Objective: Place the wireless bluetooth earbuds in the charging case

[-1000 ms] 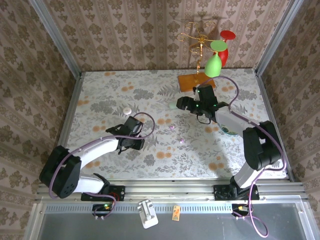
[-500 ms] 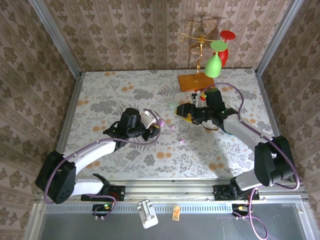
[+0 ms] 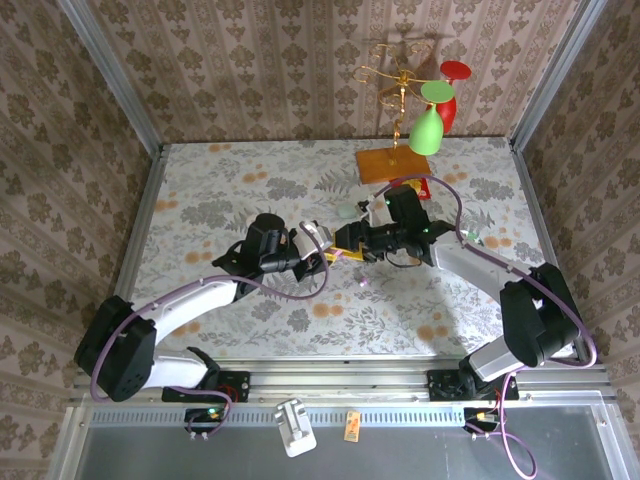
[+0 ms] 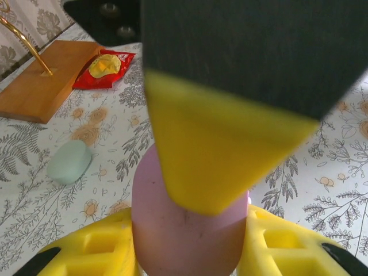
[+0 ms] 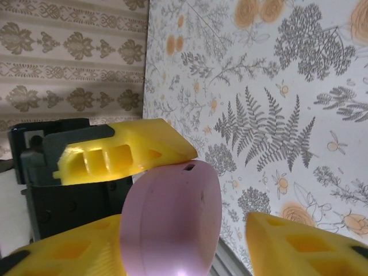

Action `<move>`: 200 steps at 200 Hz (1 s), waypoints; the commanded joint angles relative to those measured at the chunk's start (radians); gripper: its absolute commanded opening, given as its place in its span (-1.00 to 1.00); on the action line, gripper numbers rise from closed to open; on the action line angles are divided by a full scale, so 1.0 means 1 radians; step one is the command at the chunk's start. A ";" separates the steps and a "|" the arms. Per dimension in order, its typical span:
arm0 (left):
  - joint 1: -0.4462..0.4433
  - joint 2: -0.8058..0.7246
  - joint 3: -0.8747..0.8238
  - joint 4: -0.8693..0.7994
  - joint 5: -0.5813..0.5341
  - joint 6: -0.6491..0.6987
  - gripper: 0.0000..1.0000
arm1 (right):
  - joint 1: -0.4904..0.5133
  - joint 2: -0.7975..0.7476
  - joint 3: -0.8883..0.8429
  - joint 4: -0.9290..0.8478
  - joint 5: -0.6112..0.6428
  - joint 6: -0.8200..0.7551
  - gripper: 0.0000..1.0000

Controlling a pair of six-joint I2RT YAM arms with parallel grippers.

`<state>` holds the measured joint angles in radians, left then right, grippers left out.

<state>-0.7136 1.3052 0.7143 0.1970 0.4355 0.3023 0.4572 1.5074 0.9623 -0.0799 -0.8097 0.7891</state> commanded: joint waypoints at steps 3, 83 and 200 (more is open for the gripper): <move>-0.011 0.006 0.028 0.047 0.027 0.034 -0.35 | 0.001 0.002 0.032 -0.006 -0.036 0.007 -0.12; -0.011 -0.021 -0.034 0.127 0.043 0.040 -0.14 | -0.016 -0.048 0.003 0.079 -0.076 0.052 -0.68; 0.099 0.040 -0.143 0.874 0.200 -0.242 0.78 | -0.102 -0.085 -0.116 0.855 -0.186 0.685 -0.79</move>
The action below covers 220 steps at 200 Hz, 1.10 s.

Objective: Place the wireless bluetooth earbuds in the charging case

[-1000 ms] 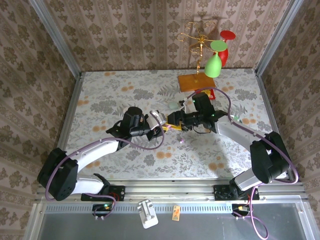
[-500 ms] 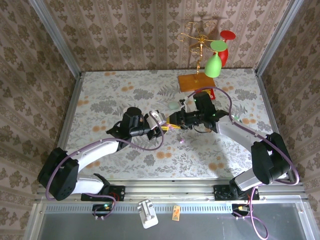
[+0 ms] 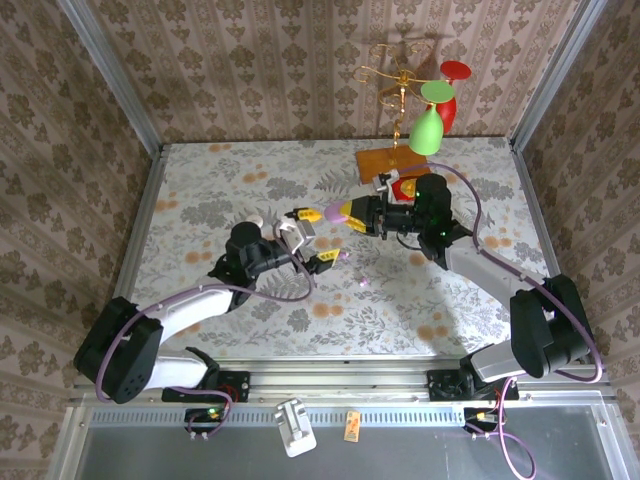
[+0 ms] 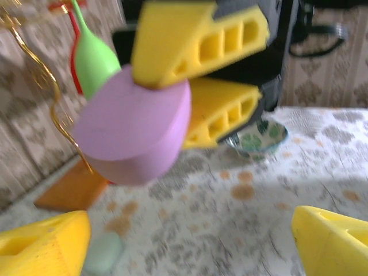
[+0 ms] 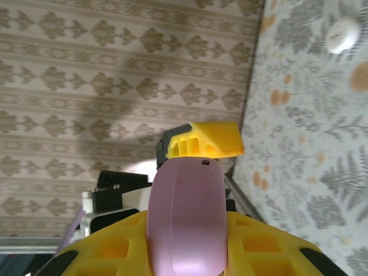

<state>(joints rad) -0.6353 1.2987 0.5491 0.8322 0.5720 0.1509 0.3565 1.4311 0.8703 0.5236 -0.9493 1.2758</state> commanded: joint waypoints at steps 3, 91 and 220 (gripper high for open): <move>0.024 0.056 0.027 0.257 0.064 -0.099 0.77 | -0.001 -0.007 -0.025 0.263 -0.045 0.207 -0.79; 0.039 0.175 0.133 0.457 0.205 -0.192 0.53 | 0.016 -0.001 -0.077 0.447 -0.013 0.304 -0.87; 0.026 0.171 0.156 0.459 0.250 -0.234 -0.04 | 0.029 0.040 -0.088 0.523 -0.008 0.336 -0.97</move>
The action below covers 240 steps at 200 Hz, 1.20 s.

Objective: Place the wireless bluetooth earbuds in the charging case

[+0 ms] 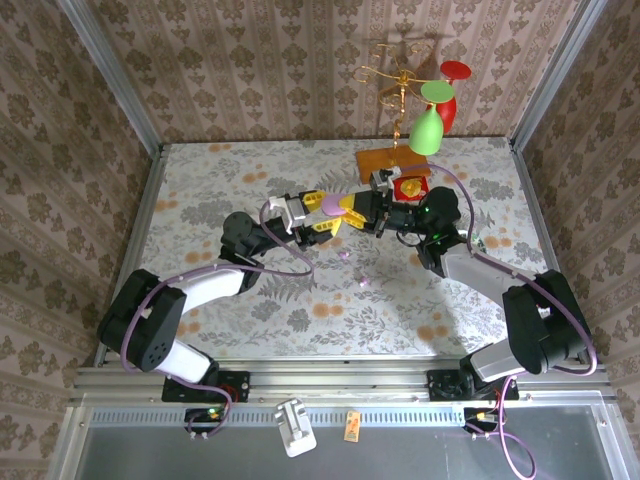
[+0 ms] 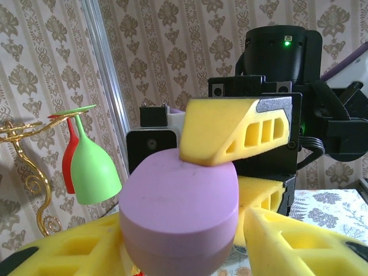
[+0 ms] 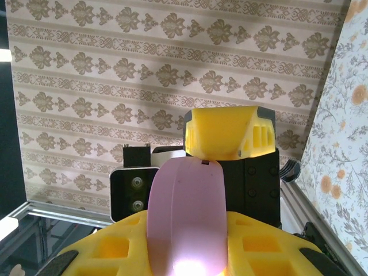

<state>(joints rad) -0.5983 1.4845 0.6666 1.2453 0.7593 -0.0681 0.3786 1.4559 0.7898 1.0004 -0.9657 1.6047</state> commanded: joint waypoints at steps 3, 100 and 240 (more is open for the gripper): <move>-0.011 -0.015 0.040 0.045 0.063 -0.016 -0.04 | 0.008 0.015 -0.006 0.046 0.006 0.008 -0.97; -0.009 -0.009 0.042 0.043 0.066 -0.015 -0.42 | 0.010 0.009 0.011 0.005 0.015 -0.022 -0.40; 0.071 -0.142 -0.061 -0.283 0.152 -0.191 -0.55 | 0.083 -0.213 0.334 -1.376 0.406 -1.443 0.65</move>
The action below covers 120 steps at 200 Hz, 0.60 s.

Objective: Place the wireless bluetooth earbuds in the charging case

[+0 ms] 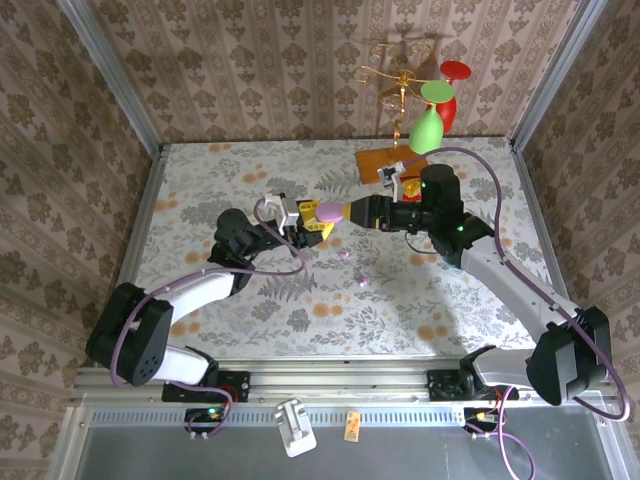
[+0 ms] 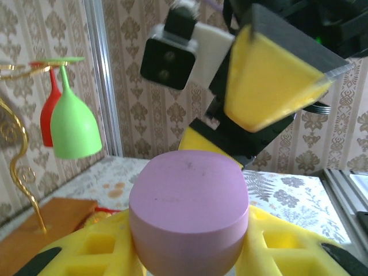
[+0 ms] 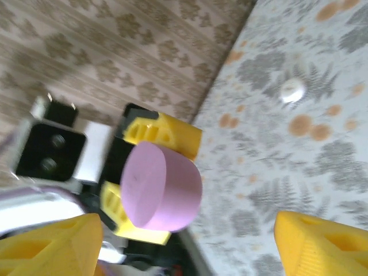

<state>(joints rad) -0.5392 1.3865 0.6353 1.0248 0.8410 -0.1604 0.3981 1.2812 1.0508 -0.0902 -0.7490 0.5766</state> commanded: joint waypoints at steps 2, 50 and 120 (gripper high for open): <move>0.012 -0.047 -0.032 -0.067 0.074 -0.101 -0.55 | 0.069 -0.039 0.076 -0.289 0.197 -0.430 0.65; 0.004 -0.096 -0.058 -0.151 0.096 -0.082 -0.52 | 0.100 0.012 0.090 -0.215 0.164 -0.461 0.66; -0.015 -0.086 -0.052 -0.129 0.104 -0.092 -0.52 | 0.104 0.043 0.109 -0.181 0.230 -0.420 0.63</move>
<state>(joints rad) -0.5369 1.3113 0.5846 0.8661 0.9096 -0.2333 0.4969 1.3159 1.1202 -0.2810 -0.5804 0.1558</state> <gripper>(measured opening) 0.359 0.823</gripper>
